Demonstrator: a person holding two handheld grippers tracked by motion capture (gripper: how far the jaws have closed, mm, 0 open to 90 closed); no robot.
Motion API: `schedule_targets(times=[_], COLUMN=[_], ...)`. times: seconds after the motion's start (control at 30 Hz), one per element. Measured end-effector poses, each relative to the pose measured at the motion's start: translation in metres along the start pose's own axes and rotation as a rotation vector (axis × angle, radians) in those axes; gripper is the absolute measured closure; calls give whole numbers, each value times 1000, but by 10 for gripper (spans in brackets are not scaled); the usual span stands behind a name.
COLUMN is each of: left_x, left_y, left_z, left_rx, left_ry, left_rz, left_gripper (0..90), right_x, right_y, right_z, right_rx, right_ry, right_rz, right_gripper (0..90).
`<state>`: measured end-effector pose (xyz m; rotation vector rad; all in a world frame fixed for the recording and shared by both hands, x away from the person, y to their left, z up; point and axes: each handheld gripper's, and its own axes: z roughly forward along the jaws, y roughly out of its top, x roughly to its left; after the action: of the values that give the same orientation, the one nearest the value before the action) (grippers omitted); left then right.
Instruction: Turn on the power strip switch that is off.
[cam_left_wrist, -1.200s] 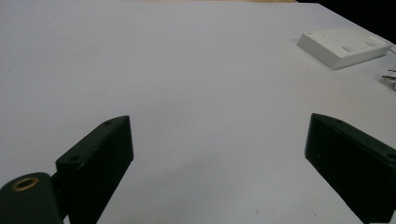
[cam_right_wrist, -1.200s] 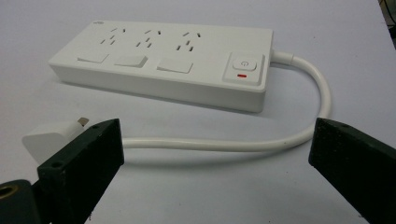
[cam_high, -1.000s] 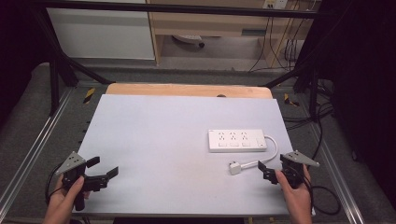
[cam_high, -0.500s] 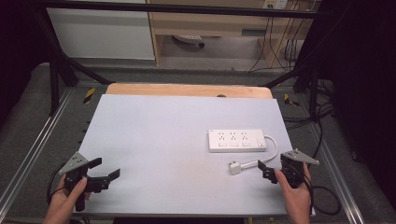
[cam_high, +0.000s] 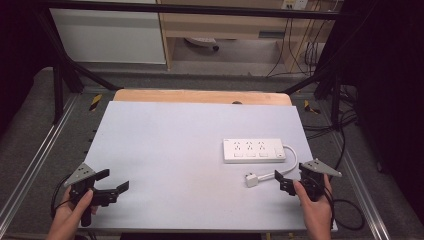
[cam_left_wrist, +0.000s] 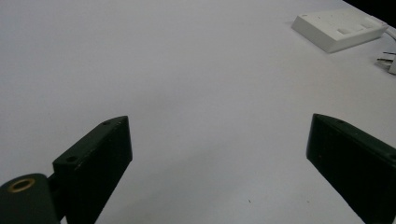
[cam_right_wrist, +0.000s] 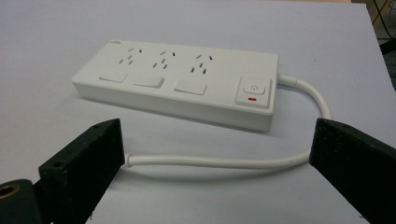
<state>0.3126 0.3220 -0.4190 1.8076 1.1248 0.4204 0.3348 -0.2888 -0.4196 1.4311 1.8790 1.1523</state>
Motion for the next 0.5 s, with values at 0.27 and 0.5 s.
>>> schedule_targets(times=[0.27,0.5], left_x=[2,2], left_y=[-1,-1], left_z=[-1,-1], left_rx=[5,5], left_ry=[3,4], left_rz=[-5,-7], left_gripper=[70,71], right_x=[9,17], right_y=[16,29], right_z=[-2,1], right_rx=[-42,-72], right_ry=[30,24], right_rz=[3,-23], right_gripper=[42,39])
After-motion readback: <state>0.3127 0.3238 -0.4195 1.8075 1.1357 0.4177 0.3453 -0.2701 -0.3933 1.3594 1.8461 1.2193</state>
